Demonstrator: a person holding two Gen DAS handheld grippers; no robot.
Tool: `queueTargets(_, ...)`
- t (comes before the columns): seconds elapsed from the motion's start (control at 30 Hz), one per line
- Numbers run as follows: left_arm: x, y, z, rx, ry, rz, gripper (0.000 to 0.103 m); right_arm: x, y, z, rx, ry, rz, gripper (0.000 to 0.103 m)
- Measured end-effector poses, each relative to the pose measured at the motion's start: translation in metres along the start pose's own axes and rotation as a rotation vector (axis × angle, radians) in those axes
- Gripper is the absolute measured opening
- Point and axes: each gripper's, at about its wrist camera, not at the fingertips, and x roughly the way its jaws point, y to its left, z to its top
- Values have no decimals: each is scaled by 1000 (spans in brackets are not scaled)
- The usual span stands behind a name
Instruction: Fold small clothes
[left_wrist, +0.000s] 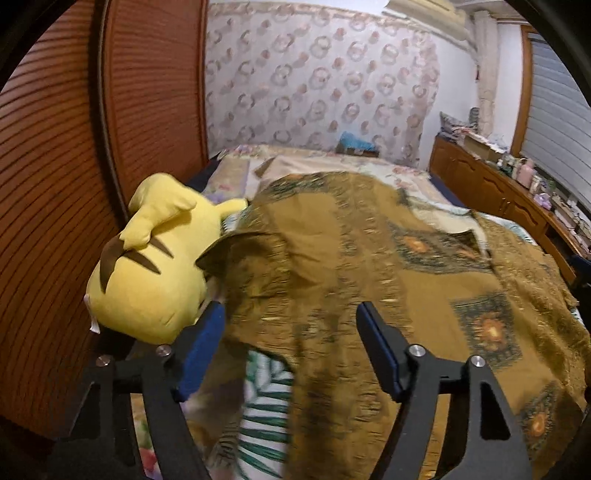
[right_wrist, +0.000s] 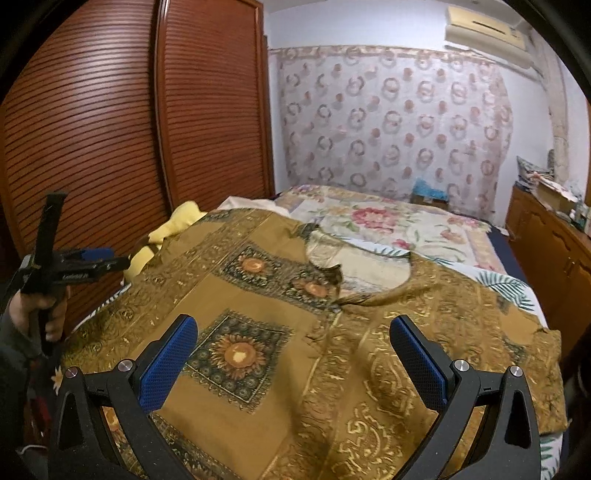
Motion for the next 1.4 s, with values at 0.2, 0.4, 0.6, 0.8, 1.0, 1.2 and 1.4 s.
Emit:
queueTargets(0.2, 31, 18, 0, -2, 95, 1, 58, 12, 5, 7, -28, 34, 49, 103)
queueTargets(0.4, 58, 27, -2, -44, 187, -71, 47, 18, 6, 9, -44, 71, 97, 103)
queueTargets(0.6, 65, 34, 5, -67, 202, -126, 30, 9, 2, 5, -47, 84, 116, 103)
queueTargets(0.8, 69, 27, 14, 3, 195, -71, 5, -1, -2, 7, -43, 58, 119, 103)
queueTargets(1.0, 49, 19, 21, 43, 130, -44, 2, 3, -2, 1, -24, 56, 109, 103)
queueTargets(1.2, 20, -4, 45, 81, 40, -82, 2, 4, -6, 0, 3, 59, 93, 103)
queueTargets(1.4, 6, -53, 56, 140, 12, -173, 2, -2, -17, 0, 28, 50, 82, 103)
